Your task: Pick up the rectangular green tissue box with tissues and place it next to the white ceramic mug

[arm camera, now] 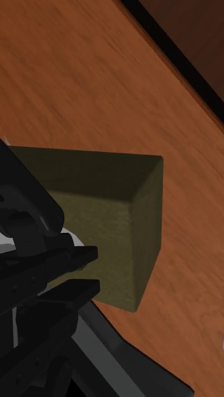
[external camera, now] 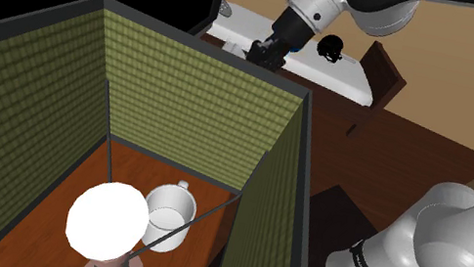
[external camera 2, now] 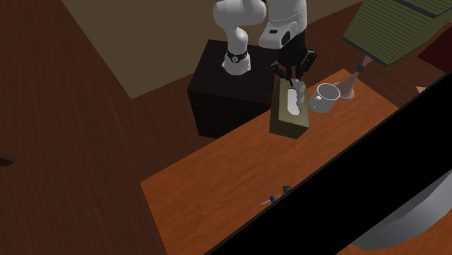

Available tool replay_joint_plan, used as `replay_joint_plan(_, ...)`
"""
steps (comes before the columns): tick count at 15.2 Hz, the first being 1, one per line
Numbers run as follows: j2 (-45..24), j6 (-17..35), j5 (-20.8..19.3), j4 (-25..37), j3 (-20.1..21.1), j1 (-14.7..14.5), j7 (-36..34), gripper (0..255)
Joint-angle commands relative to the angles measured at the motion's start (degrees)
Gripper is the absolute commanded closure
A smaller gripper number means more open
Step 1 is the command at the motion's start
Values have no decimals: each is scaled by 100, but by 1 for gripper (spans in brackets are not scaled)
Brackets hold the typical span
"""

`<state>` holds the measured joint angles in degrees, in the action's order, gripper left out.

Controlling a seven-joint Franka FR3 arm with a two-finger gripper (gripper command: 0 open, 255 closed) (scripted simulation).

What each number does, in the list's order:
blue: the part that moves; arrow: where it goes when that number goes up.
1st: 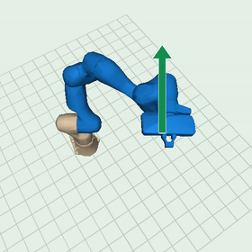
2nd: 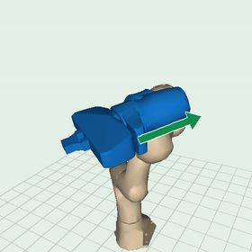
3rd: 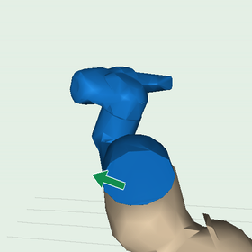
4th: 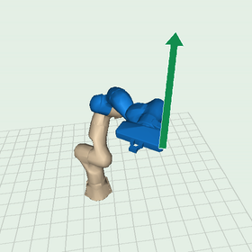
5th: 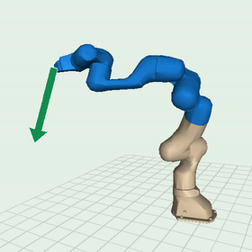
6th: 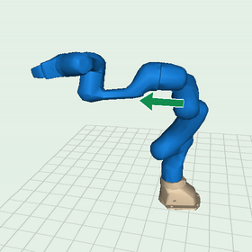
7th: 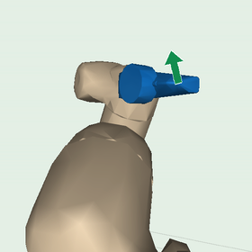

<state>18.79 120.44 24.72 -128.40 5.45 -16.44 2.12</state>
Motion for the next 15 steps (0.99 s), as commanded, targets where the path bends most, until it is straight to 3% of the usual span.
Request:
replay_joint_plan(1,-31,142,34,-117,1,-7,64,255)
replay_joint_plan(15,-386,1173,352,-850,39,-104,517,255)
